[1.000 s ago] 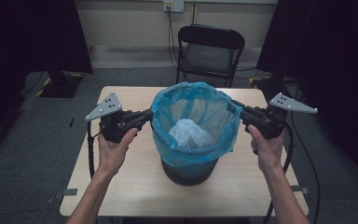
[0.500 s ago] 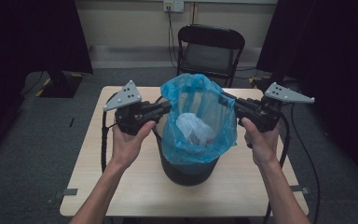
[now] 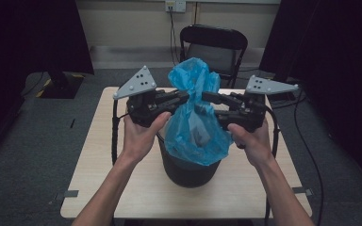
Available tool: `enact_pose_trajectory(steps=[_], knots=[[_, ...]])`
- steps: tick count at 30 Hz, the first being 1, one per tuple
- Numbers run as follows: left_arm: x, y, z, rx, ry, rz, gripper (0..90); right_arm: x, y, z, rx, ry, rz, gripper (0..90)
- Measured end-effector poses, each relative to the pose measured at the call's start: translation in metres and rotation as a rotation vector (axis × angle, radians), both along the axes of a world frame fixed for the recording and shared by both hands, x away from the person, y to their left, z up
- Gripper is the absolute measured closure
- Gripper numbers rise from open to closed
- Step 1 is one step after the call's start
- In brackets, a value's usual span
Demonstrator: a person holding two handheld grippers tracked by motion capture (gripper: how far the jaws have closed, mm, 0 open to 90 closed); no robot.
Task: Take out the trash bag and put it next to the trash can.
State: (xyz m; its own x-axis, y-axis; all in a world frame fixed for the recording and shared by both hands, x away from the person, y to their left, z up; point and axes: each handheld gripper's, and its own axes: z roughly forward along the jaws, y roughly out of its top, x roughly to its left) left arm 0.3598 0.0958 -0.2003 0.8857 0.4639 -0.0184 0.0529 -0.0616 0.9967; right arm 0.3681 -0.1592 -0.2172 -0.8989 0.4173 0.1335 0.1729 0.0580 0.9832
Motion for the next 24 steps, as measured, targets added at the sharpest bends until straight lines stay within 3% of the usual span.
enact_pose_trajectory(steps=[3, 5, 6, 7, 8, 9, 11, 13, 16, 18, 21, 24], knots=[[0.001, -0.003, 0.002, 0.006, 0.004, -0.01, 89.9, -0.001, 0.01, -0.002, -0.018, -0.006, -0.015, 36.7], [0.001, -0.005, 0.002, -0.012, 0.022, -0.044, 89.8, 0.0, 0.018, -0.002, -0.04, -0.016, -0.025, 36.4], [0.001, -0.007, 0.002, -0.001, 0.018, -0.048, 89.8, 0.001, 0.02, -0.002, -0.045, -0.017, -0.027, 36.5], [0.0, -0.009, 0.001, 0.009, 0.021, -0.057, 89.4, 0.002, 0.023, -0.001, -0.049, -0.018, -0.029, 39.7], [0.001, -0.009, 0.001, 0.011, 0.021, -0.057, 87.8, 0.003, 0.025, -0.001, -0.054, -0.023, -0.033, 54.1], [0.001, -0.008, 0.001, 0.008, 0.022, -0.055, 86.3, 0.004, 0.026, 0.0, -0.059, -0.032, -0.014, 62.1], [0.001, -0.004, 0.001, -0.001, 0.02, -0.027, 75.3, 0.004, 0.028, 0.0, -0.065, -0.046, -0.004, 80.3], [0.001, 0.001, 0.001, -0.008, 0.022, -0.008, 59.3, 0.003, 0.027, 0.0, -0.068, -0.047, -0.01, 88.4], [0.001, 0.011, -0.003, -0.022, 0.03, 0.019, 44.8, 0.004, 0.024, 0.003, -0.069, -0.051, -0.043, 90.0], [0.002, 0.015, -0.007, -0.024, 0.028, 0.022, 35.2, 0.005, 0.019, 0.009, -0.044, -0.047, -0.07, 90.0], [0.004, 0.011, -0.013, -0.003, 0.037, 0.022, 27.5, 0.005, 0.015, 0.017, -0.01, -0.054, -0.084, 90.0], [0.008, -0.002, -0.016, 0.032, 0.042, 0.022, 27.3, 0.002, 0.016, 0.028, 0.034, -0.065, -0.103, 90.0]])
